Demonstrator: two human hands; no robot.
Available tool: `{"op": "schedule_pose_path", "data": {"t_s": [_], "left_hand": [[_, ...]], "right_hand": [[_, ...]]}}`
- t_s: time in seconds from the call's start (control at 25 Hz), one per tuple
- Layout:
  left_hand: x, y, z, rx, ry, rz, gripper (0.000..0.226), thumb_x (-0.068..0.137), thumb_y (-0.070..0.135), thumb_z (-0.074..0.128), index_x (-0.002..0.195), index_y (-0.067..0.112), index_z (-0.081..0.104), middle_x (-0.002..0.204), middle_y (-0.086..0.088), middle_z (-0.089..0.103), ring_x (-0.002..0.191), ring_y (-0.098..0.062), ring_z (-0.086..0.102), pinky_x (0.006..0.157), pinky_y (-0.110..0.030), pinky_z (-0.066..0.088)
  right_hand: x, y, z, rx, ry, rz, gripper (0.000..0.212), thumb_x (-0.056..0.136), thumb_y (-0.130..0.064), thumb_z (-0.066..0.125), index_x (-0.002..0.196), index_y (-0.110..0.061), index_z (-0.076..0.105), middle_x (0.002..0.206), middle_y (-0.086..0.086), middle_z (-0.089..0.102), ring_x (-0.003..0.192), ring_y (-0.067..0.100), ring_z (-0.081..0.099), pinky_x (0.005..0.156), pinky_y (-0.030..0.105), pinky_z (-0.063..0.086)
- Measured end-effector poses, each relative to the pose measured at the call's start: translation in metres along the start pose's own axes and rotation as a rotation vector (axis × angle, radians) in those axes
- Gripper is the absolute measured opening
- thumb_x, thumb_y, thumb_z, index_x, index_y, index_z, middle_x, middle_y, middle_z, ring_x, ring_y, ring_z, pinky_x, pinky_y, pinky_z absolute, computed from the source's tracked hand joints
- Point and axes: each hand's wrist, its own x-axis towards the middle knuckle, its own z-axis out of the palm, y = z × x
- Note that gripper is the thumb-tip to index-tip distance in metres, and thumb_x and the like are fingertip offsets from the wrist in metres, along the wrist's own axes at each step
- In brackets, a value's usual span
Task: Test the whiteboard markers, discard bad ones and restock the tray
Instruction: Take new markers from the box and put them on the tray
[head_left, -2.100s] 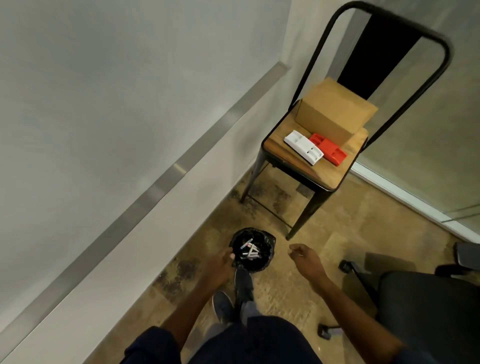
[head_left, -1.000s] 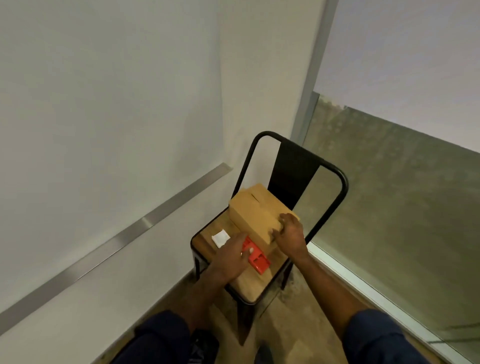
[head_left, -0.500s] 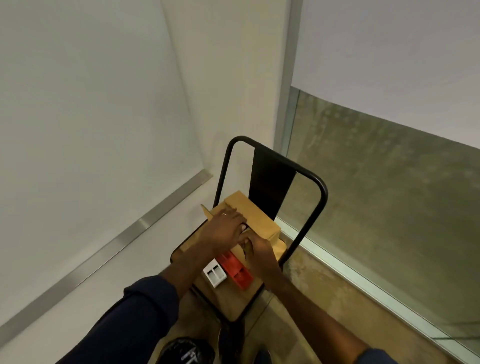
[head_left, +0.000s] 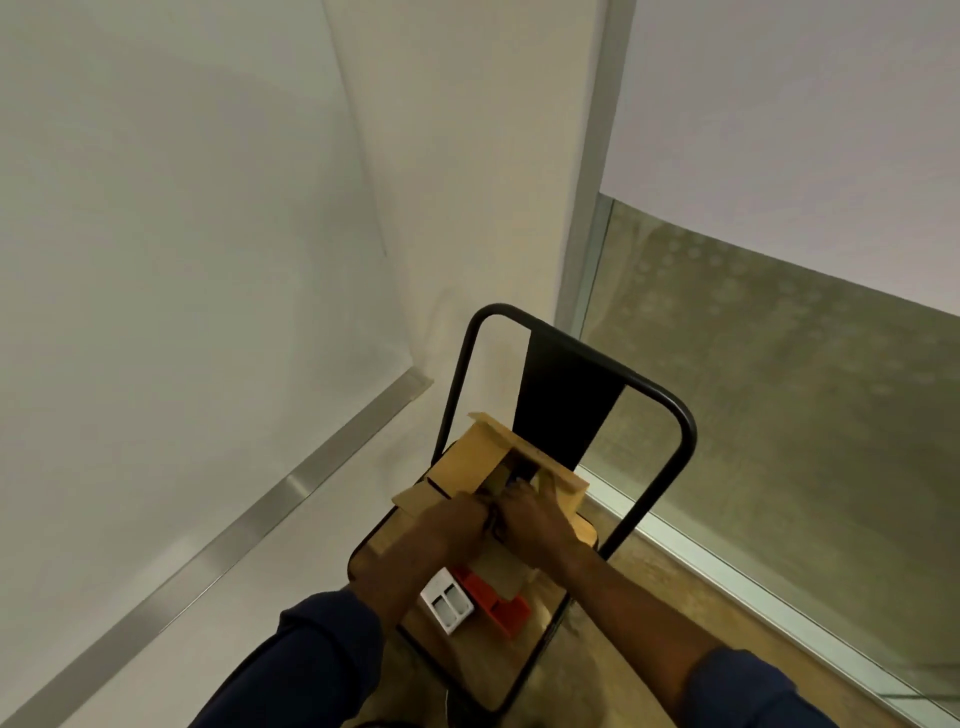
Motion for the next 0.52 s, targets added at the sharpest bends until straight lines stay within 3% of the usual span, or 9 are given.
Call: {"op": "schedule_pose_path", "data": {"t_s": [0.08, 0.12, 0.2, 0.28, 0.32, 0.4, 0.52], "left_hand": [[0.008, 0.0, 0.008, 0.0, 0.005, 0.016, 0.043, 0.1, 0.017, 0.043, 0.14, 0.001, 0.043, 0.144, -0.025, 0.046, 0.133, -0.041, 0.046, 0.107, -0.05, 0.041], [0.008, 0.003, 0.013, 0.014, 0.021, 0.028, 0.056, 0.1, 0.023, 0.045, 0.15, 0.003, 0.028, 0.156, -0.026, 0.03, 0.144, -0.043, 0.03, 0.112, -0.051, 0.037], [0.004, 0.012, 0.016, 0.019, 0.104, 0.009, 0.08, 0.097, 0.036, 0.051, 0.157, 0.01, 0.003, 0.164, -0.023, -0.003, 0.151, -0.045, -0.005, 0.12, -0.058, 0.024], [0.004, 0.009, 0.011, -0.015, 0.227, -0.021, 0.096, 0.093, 0.047, 0.056, 0.157, 0.012, -0.006, 0.164, -0.018, -0.016, 0.149, -0.043, -0.021, 0.122, -0.062, 0.01], [0.007, 0.004, 0.004, -0.03, 0.266, -0.022, 0.105, 0.088, 0.052, 0.061, 0.156, 0.012, -0.008, 0.164, -0.015, -0.018, 0.149, -0.041, -0.021, 0.122, -0.062, 0.006], [0.019, -0.01, -0.002, -0.06, 0.267, -0.022, 0.113, 0.084, 0.051, 0.068, 0.156, 0.01, -0.008, 0.166, -0.013, -0.011, 0.152, -0.041, -0.008, 0.122, -0.058, 0.011], [0.035, -0.023, -0.008, -0.155, 0.25, -0.043, 0.088, 0.09, 0.04, 0.067, 0.155, 0.014, 0.013, 0.16, -0.01, 0.023, 0.148, -0.033, 0.027, 0.118, -0.046, 0.029]], "right_hand": [[0.0, 0.005, -0.013, -0.089, 0.136, 0.003, 0.021, 0.089, -0.031, 0.052, 0.098, -0.028, 0.07, 0.097, -0.003, 0.073, 0.104, 0.021, 0.066, 0.115, 0.065, 0.021], [0.001, 0.007, -0.026, -0.105, 0.174, 0.003, 0.02, 0.092, -0.033, 0.05, 0.089, -0.028, 0.069, 0.09, -0.006, 0.072, 0.098, 0.017, 0.067, 0.116, 0.062, 0.022], [0.001, 0.014, -0.044, -0.078, 0.199, 0.024, 0.028, 0.097, -0.041, 0.045, 0.083, -0.029, 0.066, 0.084, -0.009, 0.069, 0.09, 0.01, 0.066, 0.116, 0.05, 0.03], [-0.003, 0.018, -0.059, -0.026, 0.142, 0.078, 0.029, 0.096, -0.045, 0.05, 0.082, -0.026, 0.066, 0.081, -0.007, 0.069, 0.08, 0.01, 0.065, 0.099, 0.033, 0.046], [-0.005, 0.021, -0.062, -0.011, 0.104, 0.107, 0.025, 0.094, -0.045, 0.055, 0.083, -0.025, 0.067, 0.081, -0.006, 0.07, 0.077, 0.01, 0.064, 0.088, 0.027, 0.049], [-0.011, 0.025, -0.067, -0.044, 0.013, 0.156, 0.015, 0.089, -0.041, 0.063, 0.093, -0.028, 0.066, 0.088, -0.007, 0.07, 0.081, 0.012, 0.065, 0.085, 0.026, 0.05], [-0.015, 0.027, -0.069, -0.104, -0.157, 0.171, 0.03, 0.089, -0.029, 0.064, 0.119, -0.023, 0.063, 0.109, -0.001, 0.07, 0.1, 0.02, 0.068, 0.087, 0.028, 0.052]]}}
